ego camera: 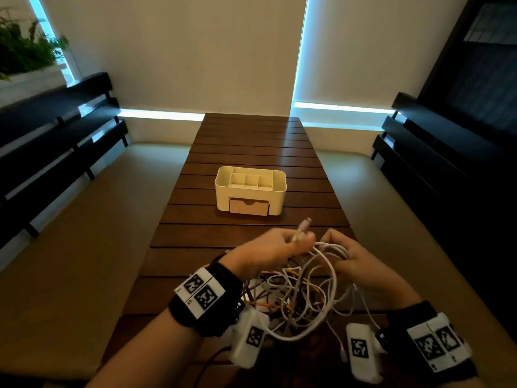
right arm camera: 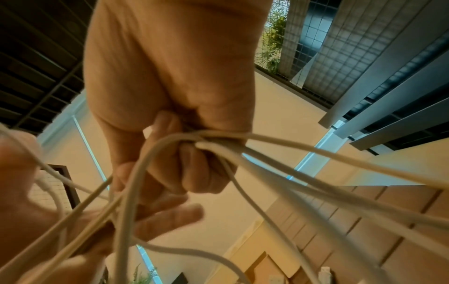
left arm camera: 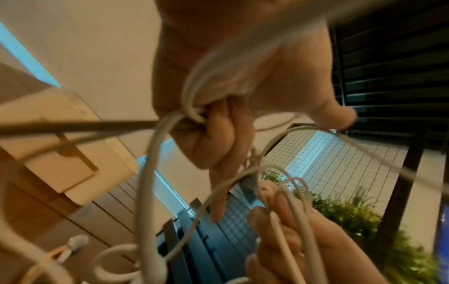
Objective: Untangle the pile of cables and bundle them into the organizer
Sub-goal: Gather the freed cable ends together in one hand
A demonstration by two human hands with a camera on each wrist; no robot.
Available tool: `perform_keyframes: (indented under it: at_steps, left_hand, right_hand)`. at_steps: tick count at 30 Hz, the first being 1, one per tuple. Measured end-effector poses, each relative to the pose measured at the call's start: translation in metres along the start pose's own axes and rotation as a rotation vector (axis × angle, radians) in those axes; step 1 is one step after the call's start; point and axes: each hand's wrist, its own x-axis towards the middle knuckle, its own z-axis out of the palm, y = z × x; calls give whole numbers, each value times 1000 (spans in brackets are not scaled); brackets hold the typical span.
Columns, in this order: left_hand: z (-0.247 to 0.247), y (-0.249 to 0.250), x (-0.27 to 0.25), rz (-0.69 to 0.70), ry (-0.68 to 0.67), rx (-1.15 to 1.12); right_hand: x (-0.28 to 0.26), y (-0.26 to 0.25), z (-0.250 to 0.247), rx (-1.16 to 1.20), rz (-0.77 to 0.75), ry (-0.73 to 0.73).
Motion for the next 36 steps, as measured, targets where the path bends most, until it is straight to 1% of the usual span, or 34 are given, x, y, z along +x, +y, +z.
perform_keyframes:
  at_steps: [1,2,4,7,8,10,11,13,14,15,17,20,22,23,25,26,27,31,32,34,35,36]
  left_hand:
    - [2,2,2,-10,-65,38]
    - [2,1,5,-11,-82,67]
    - [1,0,7,-32,-34,67]
    - [-5,5,1,-24,25,33]
    - [-7,9,-2,-12,21,-6]
    - [-14,17,-11,21,6,-172]
    - [-18,20,-16,48,-2,-277]
    - [-28,28,-26,104,-17,-462]
    - [-32,33,-31,137,-1,-519]
    - [-35,38,-35,162,25,-555]
    - [-41,51,-41,197,73,-591]
    - [-50,61,-40,205,99,-628]
    - [-58,64,-41,220,75,-661]
    - [-63,65,-42,234,73,-693]
    - [-77,68,-47,251,132,-767]
    - [-83,70,-49,249,159,-792]
    - [-87,70,-52,242,178,-797]
    - [-88,70,-54,228,204,-744]
    - [-87,70,-54,231,199,-735]
    - [-89,69,-55,244,208,-722]
    - [-90,69,-56,249,214,-716]
    - [-92,69,-57,260,215,-711]
  right_hand:
    - [1,-3,2,-7,-6,15]
    - [2,-6,2,-16,-11,30]
    - [4,-11,0,-19,-26,39]
    - [2,-14,-3,22,-62,2]
    - [1,-14,-4,59,-85,-13]
    - [-1,-14,-5,213,-143,-45]
    - [-1,-14,-6,323,-179,-41]
    - [0,-14,-9,511,-241,20]
    - [1,-14,-11,538,-272,67]
    - [2,-14,-12,517,-301,107]
    - [2,-14,-13,501,-327,141]
    - [1,-15,-14,577,-314,104]
    - [0,-13,-15,542,-319,76]
    - [-2,-10,-17,534,-325,75]
    - [-10,-4,-23,533,-304,122]
    - [-16,-3,-27,502,-275,140]
    - [-22,-3,-30,416,-237,135]
    - [-25,6,-31,-248,7,-8]
    - [-23,12,-31,-392,87,-44]
    - [-16,27,-33,-788,266,-101]
    - [-14,34,-35,-945,360,-106]
    - [-12,41,-36,-991,418,-74]
